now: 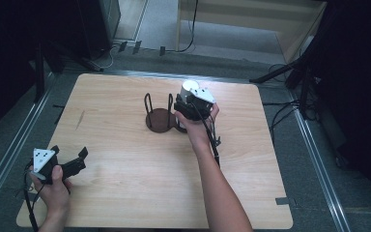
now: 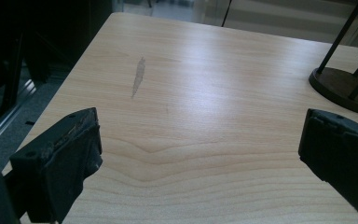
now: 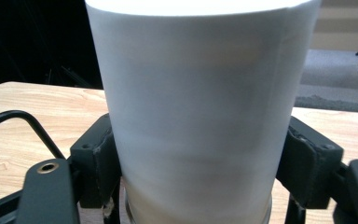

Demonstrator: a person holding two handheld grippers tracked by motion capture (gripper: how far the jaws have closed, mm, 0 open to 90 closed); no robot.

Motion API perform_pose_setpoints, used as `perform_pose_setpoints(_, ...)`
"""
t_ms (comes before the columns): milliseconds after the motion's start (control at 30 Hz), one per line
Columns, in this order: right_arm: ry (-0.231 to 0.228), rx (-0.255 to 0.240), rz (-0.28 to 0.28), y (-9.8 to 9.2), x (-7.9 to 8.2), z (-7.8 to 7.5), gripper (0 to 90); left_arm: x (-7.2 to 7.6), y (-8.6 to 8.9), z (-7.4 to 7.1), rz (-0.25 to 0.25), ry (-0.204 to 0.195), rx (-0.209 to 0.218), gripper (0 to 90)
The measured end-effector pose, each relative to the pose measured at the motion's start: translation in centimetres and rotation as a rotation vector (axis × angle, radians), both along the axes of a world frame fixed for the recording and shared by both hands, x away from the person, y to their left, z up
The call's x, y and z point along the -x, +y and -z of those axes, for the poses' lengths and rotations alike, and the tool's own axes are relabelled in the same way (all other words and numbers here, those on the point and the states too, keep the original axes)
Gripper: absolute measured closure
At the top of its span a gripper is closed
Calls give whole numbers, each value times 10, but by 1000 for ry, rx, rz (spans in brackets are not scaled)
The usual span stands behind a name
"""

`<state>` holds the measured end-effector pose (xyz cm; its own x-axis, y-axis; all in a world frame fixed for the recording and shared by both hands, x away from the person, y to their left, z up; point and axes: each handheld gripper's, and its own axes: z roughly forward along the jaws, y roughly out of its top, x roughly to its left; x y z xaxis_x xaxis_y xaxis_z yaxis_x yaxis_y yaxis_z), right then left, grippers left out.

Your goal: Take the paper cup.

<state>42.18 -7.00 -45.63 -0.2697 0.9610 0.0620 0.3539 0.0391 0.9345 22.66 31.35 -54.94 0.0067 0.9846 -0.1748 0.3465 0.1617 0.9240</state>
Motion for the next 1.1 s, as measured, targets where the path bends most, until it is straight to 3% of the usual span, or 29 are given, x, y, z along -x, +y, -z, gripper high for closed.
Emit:
perform_pose_setpoints(300,-24,20,2,2,2,-1,258,0,-1,0,0,-3,-11,0)
perform_pose_setpoints(433,-50,22,-4,0,4,-9,258,0,-1,0,0,-1,-6,0)
perform_pose_setpoints(633,-32,19,-1,-3,3,-10,266,-1,-1,0,2,3,-13,0)
perform_pose_setpoints(733,-55,0,-5,-6,4,-15,274,-1,-1,0,1,2,-13,0)
perform_pose_setpoints(800,-72,17,-9,-6,6,-22,283,-1,-2,0,3,4,-17,0)
perform_pose_setpoints(1100,-90,10,-17,-8,9,-36,291,-1,-2,0,7,2,-17,0)
